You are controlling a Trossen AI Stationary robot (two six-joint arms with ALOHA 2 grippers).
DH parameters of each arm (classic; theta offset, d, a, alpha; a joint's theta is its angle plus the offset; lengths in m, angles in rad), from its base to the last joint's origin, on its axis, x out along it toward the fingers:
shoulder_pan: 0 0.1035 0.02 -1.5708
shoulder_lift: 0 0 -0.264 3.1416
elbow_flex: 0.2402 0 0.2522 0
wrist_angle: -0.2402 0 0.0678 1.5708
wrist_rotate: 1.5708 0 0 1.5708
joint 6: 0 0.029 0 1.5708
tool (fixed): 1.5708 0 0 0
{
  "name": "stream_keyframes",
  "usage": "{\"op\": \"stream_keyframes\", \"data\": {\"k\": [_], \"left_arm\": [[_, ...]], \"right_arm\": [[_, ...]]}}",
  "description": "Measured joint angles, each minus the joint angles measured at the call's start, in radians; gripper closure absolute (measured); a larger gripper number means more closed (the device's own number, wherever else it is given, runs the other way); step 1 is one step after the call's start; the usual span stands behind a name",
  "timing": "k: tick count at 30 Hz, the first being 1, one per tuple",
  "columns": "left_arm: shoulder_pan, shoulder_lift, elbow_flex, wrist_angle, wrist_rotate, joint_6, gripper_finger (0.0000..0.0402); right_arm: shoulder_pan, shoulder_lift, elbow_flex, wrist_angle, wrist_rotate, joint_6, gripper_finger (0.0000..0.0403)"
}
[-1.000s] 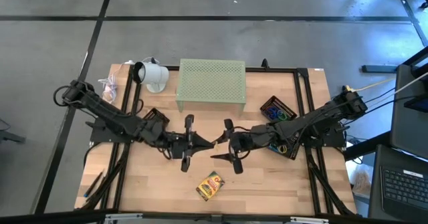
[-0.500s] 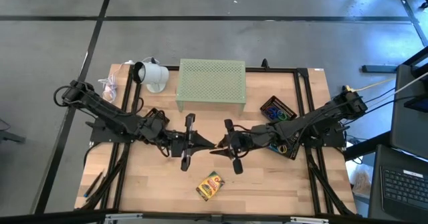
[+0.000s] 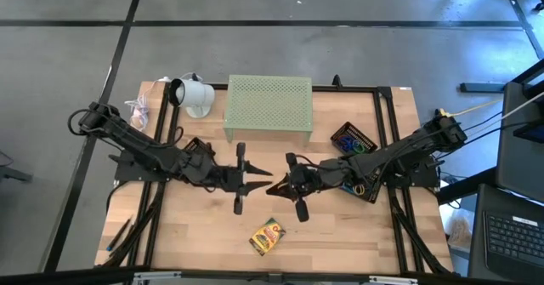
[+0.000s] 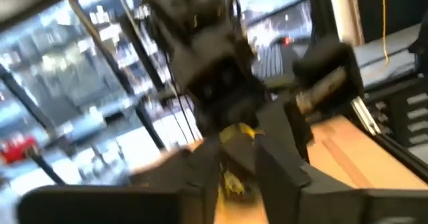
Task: Pick & Place Office Desk Supplies
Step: Put the yellow rubber band into the bottom right black bin
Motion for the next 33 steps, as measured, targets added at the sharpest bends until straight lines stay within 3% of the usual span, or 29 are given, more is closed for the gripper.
{"op": "stream_keyframes", "data": {"k": [6,11,23,28,33], "left_arm": [[0.0,0.0,0.0,-0.197,-0.025,-0.223,0.0236],[-0.002,0.0,0.0,-0.35,-0.025,-0.352,0.0202],[-0.077,0.0,0.0,-0.511,-0.025,-0.519,0.0197],[-0.115,0.0,0.0,-0.512,-0.025,-0.529,0.0197],[-0.137,0.0,0.0,-0.527,-0.025,-0.563,0.0196]], "right_arm": [[-0.001,-0.027,0.0,-0.049,0.004,0.058,0.0401],[-0.002,-0.115,0.0,-0.247,0.015,0.152,0.0402],[0.036,-0.368,0.0,-1.193,0.03,0.772,0.0402],[0.062,-0.381,0.0,-1.49,0.025,1.001,0.0403],[0.065,-0.351,0.0,-1.661,-0.039,1.131,0.0403]]}}
